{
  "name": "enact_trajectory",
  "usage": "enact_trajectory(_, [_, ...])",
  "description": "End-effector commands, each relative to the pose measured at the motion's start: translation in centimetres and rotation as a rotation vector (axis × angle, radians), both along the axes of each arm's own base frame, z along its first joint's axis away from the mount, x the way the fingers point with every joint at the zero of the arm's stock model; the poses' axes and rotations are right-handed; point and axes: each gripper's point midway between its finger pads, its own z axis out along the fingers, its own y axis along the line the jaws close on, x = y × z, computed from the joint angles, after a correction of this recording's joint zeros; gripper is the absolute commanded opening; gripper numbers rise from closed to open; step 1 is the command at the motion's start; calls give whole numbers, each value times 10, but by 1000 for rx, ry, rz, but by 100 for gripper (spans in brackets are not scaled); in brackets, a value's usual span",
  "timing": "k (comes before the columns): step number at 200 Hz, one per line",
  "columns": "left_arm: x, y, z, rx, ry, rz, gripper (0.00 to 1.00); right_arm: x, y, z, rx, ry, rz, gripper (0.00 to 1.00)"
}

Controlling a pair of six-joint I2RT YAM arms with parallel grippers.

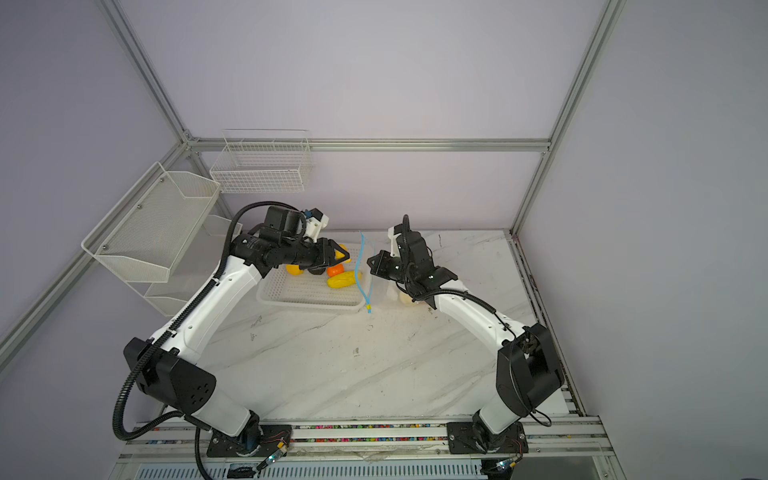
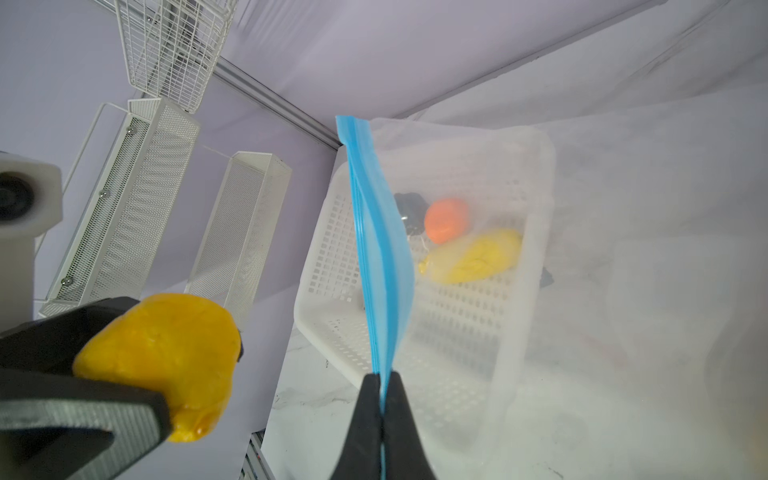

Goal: Place the food in the zip-top bag and seal the zipper
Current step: 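Carry the lemon with the left gripper to the bag mouth beside the right gripper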

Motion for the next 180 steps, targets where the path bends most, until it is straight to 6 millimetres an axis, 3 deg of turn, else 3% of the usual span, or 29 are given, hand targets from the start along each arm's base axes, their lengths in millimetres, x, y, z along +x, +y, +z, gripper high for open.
enact_trajectory(1, [-2,-20,3,-48,-9,-54,40,2,1,21,43,-24,0,0])
enact_trajectory(65, [-4,-34,-6,-57,-2,-84,40,-2,0,34,70,-36,2,0])
enact_trajectory(119, [-3,-35,-29,-30,24,-100,39,-4,1,39,80,-44,9,0])
enact_trajectory(180, [-3,-37,-43,-5,20,-130,38,-4,2,46,90,-51,15,0])
